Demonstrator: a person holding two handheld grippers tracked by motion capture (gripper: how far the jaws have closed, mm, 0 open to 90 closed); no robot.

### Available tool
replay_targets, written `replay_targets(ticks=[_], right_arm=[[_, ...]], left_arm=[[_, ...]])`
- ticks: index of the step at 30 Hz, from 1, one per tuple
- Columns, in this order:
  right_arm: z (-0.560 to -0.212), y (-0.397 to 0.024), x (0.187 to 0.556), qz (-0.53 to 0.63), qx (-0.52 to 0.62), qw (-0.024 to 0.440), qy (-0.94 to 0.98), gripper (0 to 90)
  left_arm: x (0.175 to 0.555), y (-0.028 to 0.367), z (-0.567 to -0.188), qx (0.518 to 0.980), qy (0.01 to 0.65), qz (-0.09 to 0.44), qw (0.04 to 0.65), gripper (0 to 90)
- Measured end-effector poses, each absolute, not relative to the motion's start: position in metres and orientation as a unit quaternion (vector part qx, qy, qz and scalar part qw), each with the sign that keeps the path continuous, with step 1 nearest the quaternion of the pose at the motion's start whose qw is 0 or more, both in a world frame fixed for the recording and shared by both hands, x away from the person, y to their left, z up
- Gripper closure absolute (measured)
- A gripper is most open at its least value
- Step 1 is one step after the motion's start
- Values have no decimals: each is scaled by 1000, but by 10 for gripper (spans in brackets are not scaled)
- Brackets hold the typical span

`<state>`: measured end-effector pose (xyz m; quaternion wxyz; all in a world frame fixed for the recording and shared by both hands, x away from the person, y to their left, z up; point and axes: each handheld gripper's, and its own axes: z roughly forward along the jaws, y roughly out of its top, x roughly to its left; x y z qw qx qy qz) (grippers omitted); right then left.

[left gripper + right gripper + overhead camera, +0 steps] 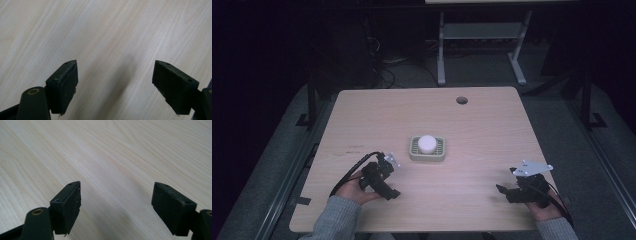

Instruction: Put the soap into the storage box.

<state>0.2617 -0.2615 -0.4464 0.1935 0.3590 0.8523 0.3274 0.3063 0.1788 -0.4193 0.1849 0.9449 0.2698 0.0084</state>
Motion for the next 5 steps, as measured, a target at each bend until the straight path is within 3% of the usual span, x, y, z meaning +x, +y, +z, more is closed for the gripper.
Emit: replay_targets(ticks=[5], right_arm=[[-446, -261, 261, 327, 358, 196, 852, 231]], left_arm=[[299, 181, -422, 943, 270, 13, 196, 205]])
